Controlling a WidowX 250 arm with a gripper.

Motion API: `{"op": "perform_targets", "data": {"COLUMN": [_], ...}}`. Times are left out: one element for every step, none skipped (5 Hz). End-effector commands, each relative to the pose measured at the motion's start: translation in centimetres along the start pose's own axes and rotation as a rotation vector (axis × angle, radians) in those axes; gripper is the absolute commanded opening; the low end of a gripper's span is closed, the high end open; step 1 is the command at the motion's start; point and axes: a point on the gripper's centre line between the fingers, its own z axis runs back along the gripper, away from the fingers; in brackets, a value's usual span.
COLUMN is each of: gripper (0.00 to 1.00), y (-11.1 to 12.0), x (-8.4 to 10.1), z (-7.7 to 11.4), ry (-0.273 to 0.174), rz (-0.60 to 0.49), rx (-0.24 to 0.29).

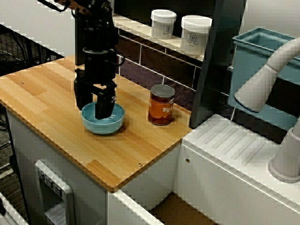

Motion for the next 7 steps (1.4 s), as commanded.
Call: {"op": "perform_targets", "data": {"gripper": [1.0, 1.0, 1.0, 1.0, 1.0, 1.0, 1.0], "y": [-1.0, -1.4, -1.9, -2.6, -3.6, -4.5, -5.7], "x": [-1.2, -1.5, -1.9, -2.1, -2.0, -1.4, -0.9], "z": [0.7, 0.8, 0.7, 0.3, -0.1, -0.6, -0.8], "ry": [-0.002, 0.02, 0.024, 0.032, 0.034, 0.04, 0.056], "rz": [-0.019, -0.015, -0.021, -0.034, -0.043, -0.041, -0.045], "rx": [-0.006, -0.009, -0.009, -0.004, 0.0, 0.002, 0.0]}}
